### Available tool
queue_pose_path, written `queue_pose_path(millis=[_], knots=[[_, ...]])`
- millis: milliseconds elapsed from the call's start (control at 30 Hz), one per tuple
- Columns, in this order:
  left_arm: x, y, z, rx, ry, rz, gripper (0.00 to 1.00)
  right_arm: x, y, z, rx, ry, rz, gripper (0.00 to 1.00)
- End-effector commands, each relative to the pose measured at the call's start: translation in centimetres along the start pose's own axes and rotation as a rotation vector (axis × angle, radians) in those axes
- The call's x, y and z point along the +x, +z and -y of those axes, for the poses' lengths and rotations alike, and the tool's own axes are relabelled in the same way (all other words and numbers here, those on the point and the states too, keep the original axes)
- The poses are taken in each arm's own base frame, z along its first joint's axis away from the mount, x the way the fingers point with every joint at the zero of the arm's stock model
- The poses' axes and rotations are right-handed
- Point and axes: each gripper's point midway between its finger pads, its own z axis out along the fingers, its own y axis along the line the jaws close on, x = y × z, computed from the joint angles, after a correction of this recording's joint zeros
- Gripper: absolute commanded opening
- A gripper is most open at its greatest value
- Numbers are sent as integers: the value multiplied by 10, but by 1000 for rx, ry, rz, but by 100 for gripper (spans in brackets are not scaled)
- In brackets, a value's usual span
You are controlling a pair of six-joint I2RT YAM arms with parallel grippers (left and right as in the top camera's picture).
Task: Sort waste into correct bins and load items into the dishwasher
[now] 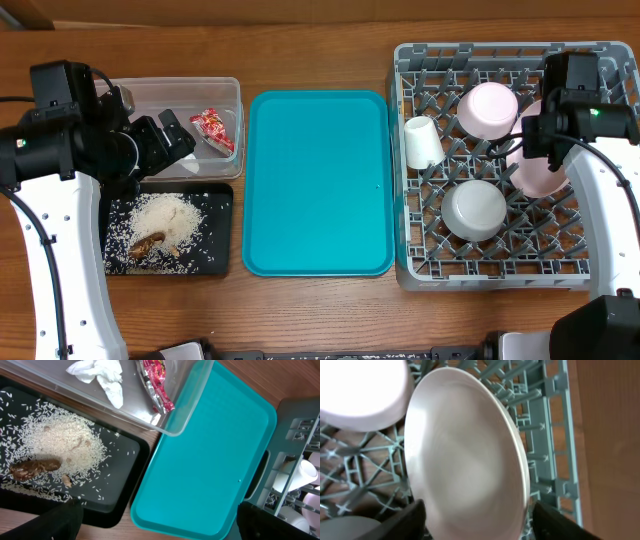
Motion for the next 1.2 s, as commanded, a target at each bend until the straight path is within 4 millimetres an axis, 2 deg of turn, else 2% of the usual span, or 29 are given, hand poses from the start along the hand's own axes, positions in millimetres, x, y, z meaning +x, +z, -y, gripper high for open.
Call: queue_pose_path(millis=[0,67,167,233,267,300,333,367,467,500,1167], knots=[[-1,-4,4,13,4,12,100,-10,-4,-1,-18,27,47,78],[-1,-4,4,13,4,12,100,-24,-12,4,-13,50,95,86],[-1,-4,4,13,4,12,100,-39,-21,0,-59,65,147,88],[-1,-4,4,13,4,12,100,-50,-29,-22,-206,63,194,89],[-1,-4,4,13,4,12,100,-56,-36,-40,-316,56,222,89],[-1,-4,4,13,4,12,100,-60,-43,-55,-412,49,245,91],[-1,-4,4,13,4,12,100,-64,-53,-71,-520,41,271,99],[-1,-4,4,13,4,12,100,-68,-64,-87,-636,30,299,100],[-1,-4,4,13,4,12,100,-78,-101,-119,-904,-3,381,100],[-1,-4,4,13,4,12,100,-78,-106,-122,-940,-9,388,100],[-1,-4,4,13,4,12,100,-75,-106,-124,-951,-10,376,100]])
